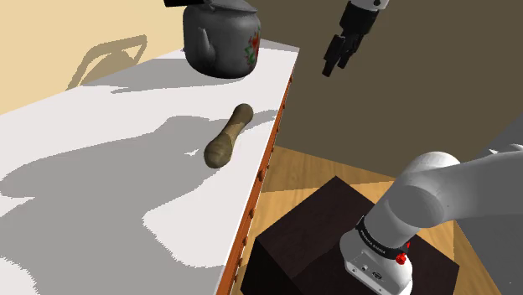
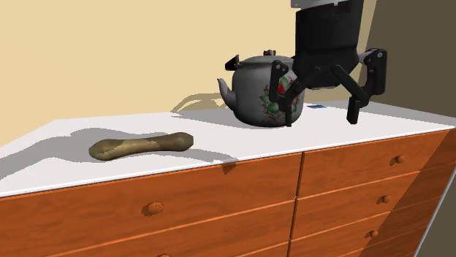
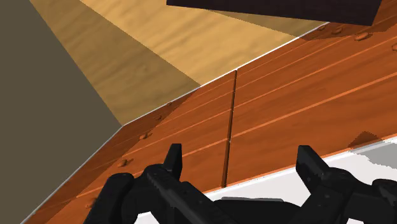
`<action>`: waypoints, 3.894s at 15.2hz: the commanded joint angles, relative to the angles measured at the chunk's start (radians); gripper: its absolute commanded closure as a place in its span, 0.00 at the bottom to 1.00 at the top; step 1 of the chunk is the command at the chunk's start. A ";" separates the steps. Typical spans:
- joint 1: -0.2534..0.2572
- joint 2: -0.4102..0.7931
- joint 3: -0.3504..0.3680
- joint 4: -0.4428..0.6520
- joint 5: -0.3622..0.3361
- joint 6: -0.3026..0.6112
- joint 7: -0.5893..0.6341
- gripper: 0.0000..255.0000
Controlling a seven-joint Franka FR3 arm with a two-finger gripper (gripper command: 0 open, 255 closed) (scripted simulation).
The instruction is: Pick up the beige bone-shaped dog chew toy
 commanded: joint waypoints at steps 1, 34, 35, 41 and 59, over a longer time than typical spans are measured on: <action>0.000 0.000 0.000 0.000 0.000 0.000 0.000 0.00; -0.366 0.343 0.976 0.336 0.376 -0.080 1.619 0.00; -0.364 0.342 0.979 0.322 0.378 -0.068 1.619 0.00; -0.362 0.338 0.985 0.287 0.384 -0.034 1.616 1.00; -0.376 0.360 0.968 0.431 0.360 -0.163 1.627 1.00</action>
